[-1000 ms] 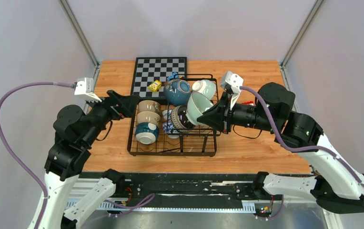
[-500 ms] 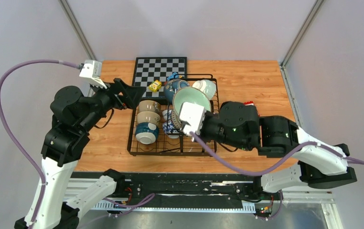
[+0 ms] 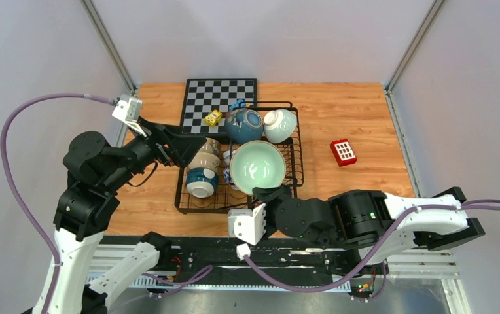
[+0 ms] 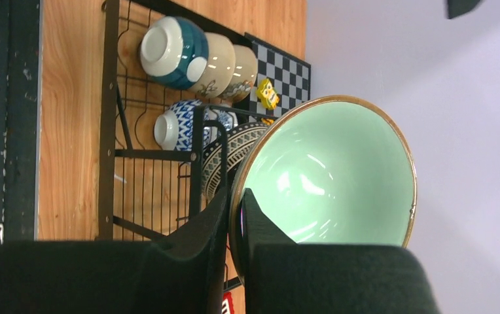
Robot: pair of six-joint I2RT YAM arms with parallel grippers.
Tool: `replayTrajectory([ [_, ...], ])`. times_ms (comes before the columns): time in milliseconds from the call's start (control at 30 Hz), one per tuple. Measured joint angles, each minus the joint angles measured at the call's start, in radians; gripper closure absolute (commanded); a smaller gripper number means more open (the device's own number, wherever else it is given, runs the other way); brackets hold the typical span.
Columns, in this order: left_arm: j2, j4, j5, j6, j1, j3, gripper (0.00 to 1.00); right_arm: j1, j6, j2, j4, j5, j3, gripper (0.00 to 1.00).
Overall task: Unload the bowls from the dish rack
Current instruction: Place the bowl at the center of the board.
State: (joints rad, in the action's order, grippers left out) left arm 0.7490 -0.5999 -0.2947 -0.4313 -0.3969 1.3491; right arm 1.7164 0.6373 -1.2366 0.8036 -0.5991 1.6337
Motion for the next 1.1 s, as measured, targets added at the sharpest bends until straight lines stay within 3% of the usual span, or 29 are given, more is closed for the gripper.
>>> replayTrajectory([
  [433, 0.086, -0.129, -0.066, 0.033, -0.054, 0.066, 0.02, 0.005, -0.014, -0.080, 0.077, 0.028, -0.008, 1.00],
  [933, 0.267, -0.410, 0.250, 0.103, -0.492, 0.215, 0.24, -0.004, -0.073, -0.109, 0.088, 0.133, 0.009, 1.00],
  [1100, 0.337, -0.472, 0.341, 0.103, -0.566, 0.253, 0.36, -0.004, -0.079, -0.109, 0.088, 0.140, 0.025, 1.00],
])
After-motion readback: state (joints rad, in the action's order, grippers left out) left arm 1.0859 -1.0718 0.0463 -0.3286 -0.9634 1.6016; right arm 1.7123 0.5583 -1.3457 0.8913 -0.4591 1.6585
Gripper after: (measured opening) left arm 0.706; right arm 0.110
